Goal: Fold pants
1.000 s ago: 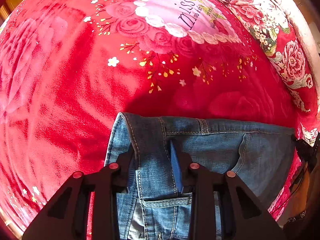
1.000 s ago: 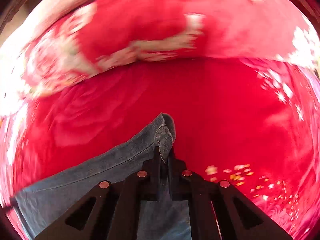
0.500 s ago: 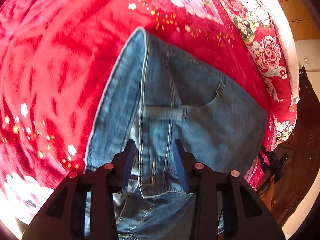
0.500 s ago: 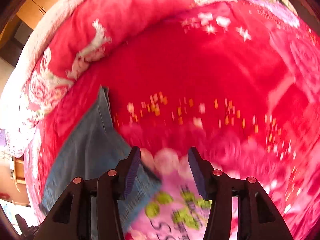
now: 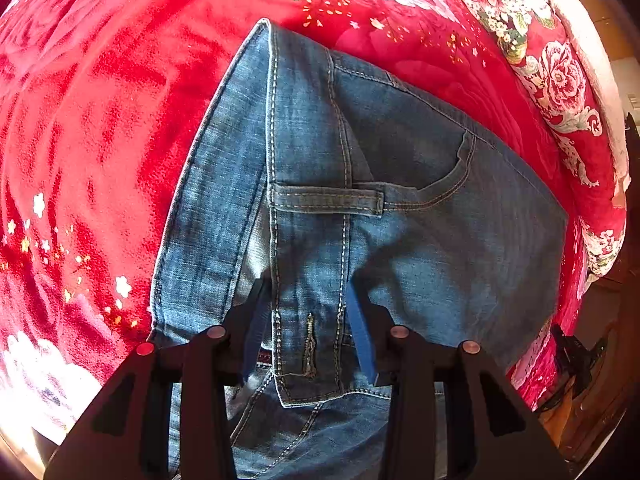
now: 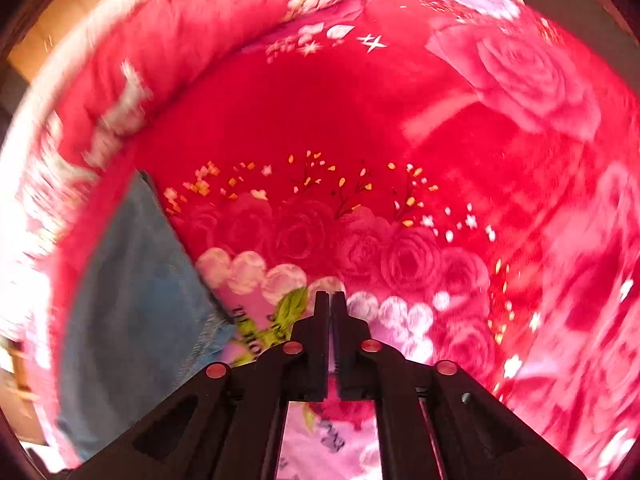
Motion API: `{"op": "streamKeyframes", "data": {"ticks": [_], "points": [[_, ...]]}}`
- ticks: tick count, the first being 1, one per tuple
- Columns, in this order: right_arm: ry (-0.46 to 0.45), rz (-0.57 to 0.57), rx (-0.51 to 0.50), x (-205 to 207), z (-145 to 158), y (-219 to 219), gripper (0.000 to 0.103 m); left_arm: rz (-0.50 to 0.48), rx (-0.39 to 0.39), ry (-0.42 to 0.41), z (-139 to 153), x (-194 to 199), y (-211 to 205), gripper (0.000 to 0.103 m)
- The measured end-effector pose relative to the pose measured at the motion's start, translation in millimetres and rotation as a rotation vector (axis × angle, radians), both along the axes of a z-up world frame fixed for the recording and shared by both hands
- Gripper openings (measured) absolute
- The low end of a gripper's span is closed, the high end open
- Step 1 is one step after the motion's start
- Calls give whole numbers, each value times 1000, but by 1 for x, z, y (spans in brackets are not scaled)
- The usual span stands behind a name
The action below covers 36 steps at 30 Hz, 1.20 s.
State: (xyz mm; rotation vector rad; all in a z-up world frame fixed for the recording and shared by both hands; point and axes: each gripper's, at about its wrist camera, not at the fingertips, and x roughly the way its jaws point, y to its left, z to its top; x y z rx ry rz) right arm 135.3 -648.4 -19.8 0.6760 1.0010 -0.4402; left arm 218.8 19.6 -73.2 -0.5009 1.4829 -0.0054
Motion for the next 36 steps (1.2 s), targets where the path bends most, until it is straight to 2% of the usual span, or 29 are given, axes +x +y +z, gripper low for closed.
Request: {"op": "streamKeyframes", "data": {"ticks": [3,5,7,8,9,10,11,13,16,20,24,27,29,32,34,35,36], "points": [[-16,23,16,-17,10,0,6,23,-56,14,9,-5,17,37],[-4,57,7,-21,18,1,8,58,-70,-26,24,-4,37,37],[2,84,-6,-19,24,5,17,107,-82,-65,40,6,59,40],[-6,89,-9,-16,27,7,27,139,-99,-74,45,14,68,44],[-20,91,-6,-9,25,9,33,165,-125,-76,47,22,75,57],[-34,94,3,-3,25,12,35,182,-141,-70,48,31,79,66],[-44,98,20,6,26,15,37,191,-149,-60,47,39,80,68],[-54,108,46,25,23,27,43,176,-177,-32,40,56,75,68],[-45,157,51,71,21,46,43,140,-201,21,26,70,69,68],[-3,291,-1,141,20,75,53,110,-174,46,19,87,73,68],[37,365,-59,195,8,94,58,106,-200,48,13,105,87,68],[62,384,-59,218,-6,101,60,78,-191,47,9,120,94,68],[84,392,-50,229,-18,107,66,37,-164,63,2,127,91,70],[97,409,-113,235,-27,118,69,-36,-155,114,-13,132,75,70],[106,425,-161,236,-27,125,65,-95,-136,92,-10,131,60,72],[111,433,-176,236,-26,128,52,-119,-143,72,-6,129,53,72],[115,440,-180,235,-24,130,31,-134,-155,53,-1,127,47,64]]}}
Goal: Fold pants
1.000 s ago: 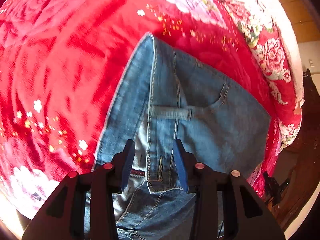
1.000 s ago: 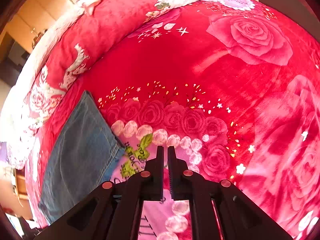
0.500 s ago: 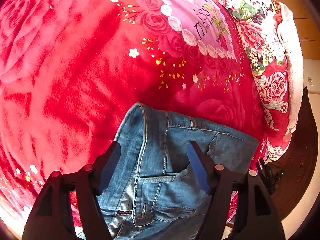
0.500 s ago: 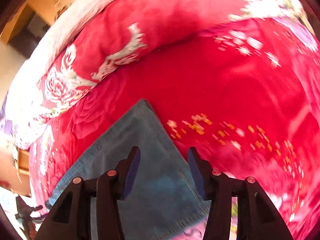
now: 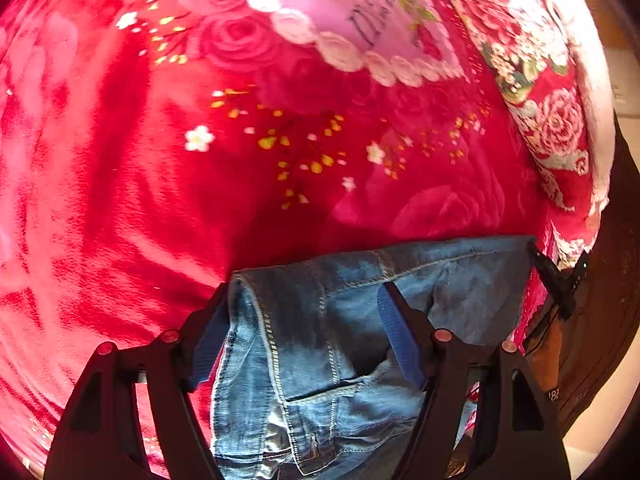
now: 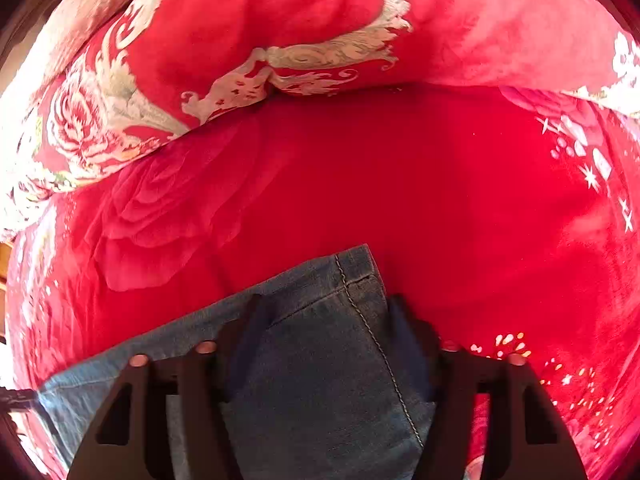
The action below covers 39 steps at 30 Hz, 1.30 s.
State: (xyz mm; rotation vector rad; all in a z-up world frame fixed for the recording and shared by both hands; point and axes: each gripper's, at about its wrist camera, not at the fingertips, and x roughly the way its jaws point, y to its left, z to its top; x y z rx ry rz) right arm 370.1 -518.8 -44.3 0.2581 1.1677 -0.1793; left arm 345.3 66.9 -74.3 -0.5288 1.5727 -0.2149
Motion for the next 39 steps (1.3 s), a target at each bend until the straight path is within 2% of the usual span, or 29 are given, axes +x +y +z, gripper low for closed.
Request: {"op": "streamKeyframes", "data": {"ticks": [1,2,3,6,8,10,13,21,24,27,29,31,34,35,37,39], "points": [[1,4,6,-2,3,0,19,-10,8,-19,5,-3,-5,43],[-4,3,11,-5,7,1,10,-29,46,-30,10,-6,-10,31],[-17,1,0,-9,13,2,10,-60,115,-42,14,-9,-17,14],[-71,-16,5,-26,36,4,9,-179,378,-152,33,-24,-40,11],[-100,-27,14,-43,52,3,9,-237,488,-239,47,-40,-55,10],[-125,-34,17,-62,70,-2,9,-261,552,-314,63,-59,-67,9],[-163,-52,20,-96,99,-5,9,-255,598,-414,90,-89,-74,8],[-288,-78,54,-225,167,-2,9,-125,555,-572,144,-165,-58,8],[-324,-104,89,-281,175,-8,9,-94,531,-607,146,-197,-52,8],[-334,-141,127,-343,166,-13,10,-94,515,-610,139,-227,-51,8],[-323,-173,148,-384,151,-17,10,-98,488,-579,127,-244,-47,8],[-279,-199,143,-418,127,-17,10,-112,463,-514,106,-259,-45,8],[-161,-234,137,-457,78,-15,11,-140,444,-349,57,-269,-41,8],[-120,-253,146,-467,62,-14,14,-139,424,-300,44,-271,-38,8],[-72,-280,129,-482,45,-9,14,-128,410,-258,35,-276,-29,8],[-62,-293,128,-498,42,-6,14,-121,380,-265,42,-285,-18,8]]}}
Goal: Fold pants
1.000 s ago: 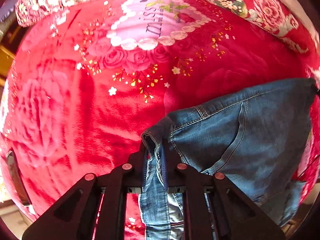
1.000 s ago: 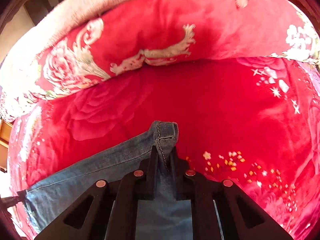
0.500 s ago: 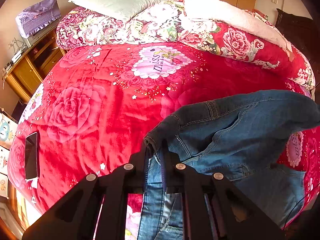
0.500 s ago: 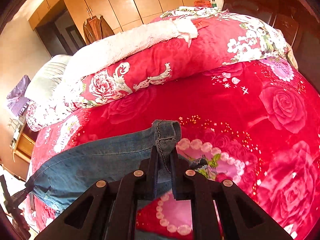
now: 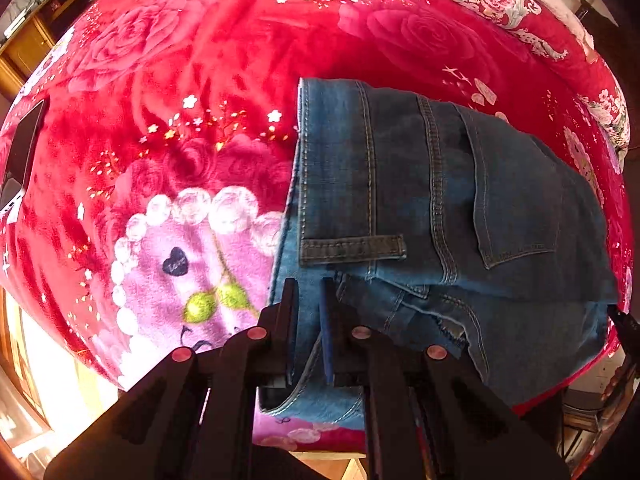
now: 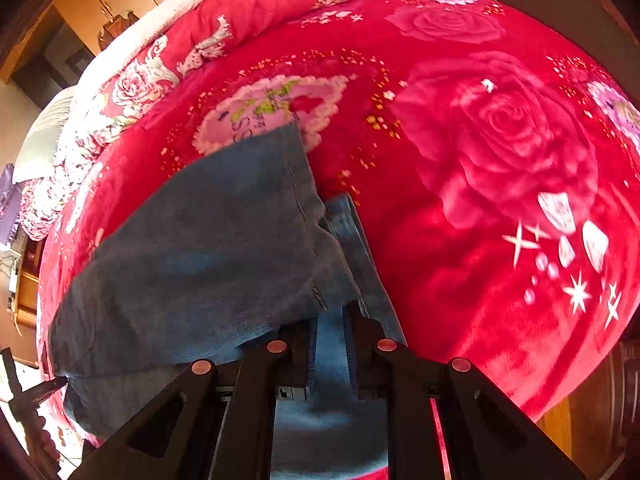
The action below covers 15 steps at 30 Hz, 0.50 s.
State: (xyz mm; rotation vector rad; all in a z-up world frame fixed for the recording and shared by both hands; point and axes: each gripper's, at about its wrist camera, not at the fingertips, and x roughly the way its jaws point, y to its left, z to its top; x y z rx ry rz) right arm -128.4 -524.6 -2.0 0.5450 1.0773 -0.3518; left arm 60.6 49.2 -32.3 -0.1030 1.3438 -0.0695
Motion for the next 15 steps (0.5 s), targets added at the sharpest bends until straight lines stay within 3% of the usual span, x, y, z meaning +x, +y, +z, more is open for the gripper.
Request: {"op": "streamKeyframes", "data": {"ticks": [2,5,6,9,12,15], "points": [[-15,-19,6,-17,9,0,15,18,-53,-18,14,-9,16,8],[-75,-78,19,-39,31,-4,34,49,-189,1,23,-18,33,10],[-105,-101,44,-43,37,-6,41,67,-244,12,24,-17,36,17],[-185,-181,174,-48,37,-12,55,125,-388,45,18,-10,31,62],[-212,-240,350,-36,17,-17,55,164,-478,108,1,2,13,64],[-211,-282,427,-24,-3,-15,55,188,-523,178,-15,11,-4,64]]}}
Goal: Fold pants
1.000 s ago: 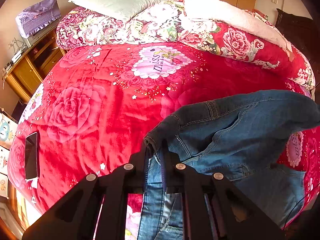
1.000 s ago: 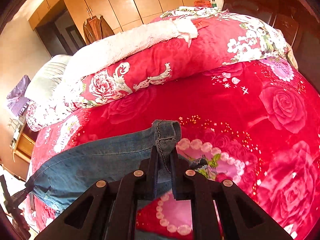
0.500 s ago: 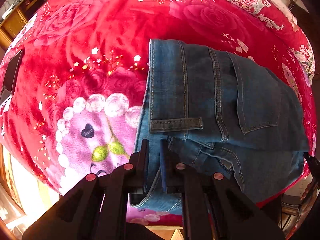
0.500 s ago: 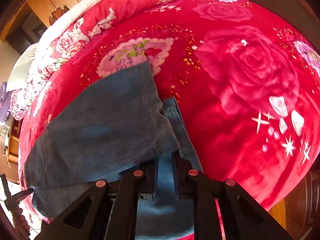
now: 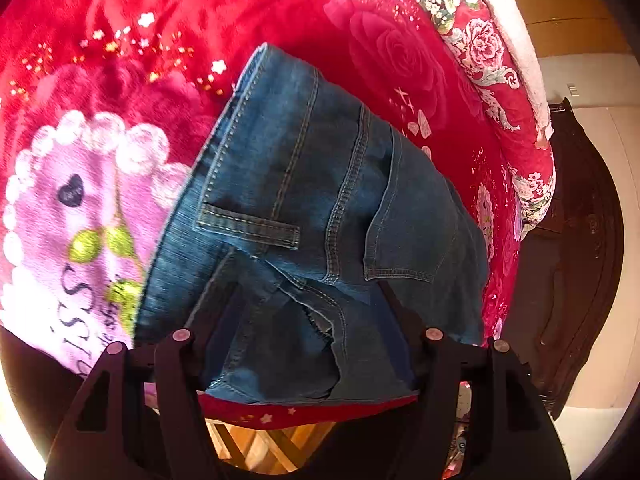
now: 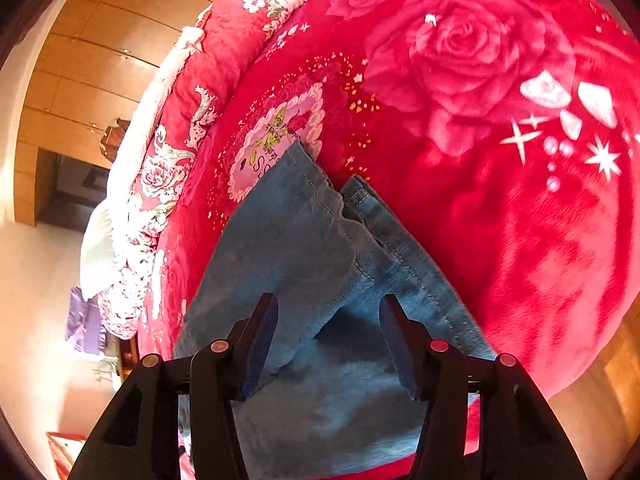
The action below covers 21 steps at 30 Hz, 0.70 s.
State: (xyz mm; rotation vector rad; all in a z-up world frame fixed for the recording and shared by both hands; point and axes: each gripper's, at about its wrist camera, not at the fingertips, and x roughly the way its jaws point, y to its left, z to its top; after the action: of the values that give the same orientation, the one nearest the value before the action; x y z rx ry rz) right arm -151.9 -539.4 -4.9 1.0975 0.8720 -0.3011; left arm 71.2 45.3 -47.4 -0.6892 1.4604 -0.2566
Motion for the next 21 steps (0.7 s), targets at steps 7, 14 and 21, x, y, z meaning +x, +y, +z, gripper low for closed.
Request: {"op": "streamKeyframes", "data": {"ticks": [7,14,21], "points": [[0,-43,85,21,-29,6,50,48,44,75,-21,26,-14,53],[-122,17,26,25,2,11,3,36,25,-56,16,24,-14,6],[-267,77,38,-16,55,23,3,-5,9,-158,65,-14,0,2]]}}
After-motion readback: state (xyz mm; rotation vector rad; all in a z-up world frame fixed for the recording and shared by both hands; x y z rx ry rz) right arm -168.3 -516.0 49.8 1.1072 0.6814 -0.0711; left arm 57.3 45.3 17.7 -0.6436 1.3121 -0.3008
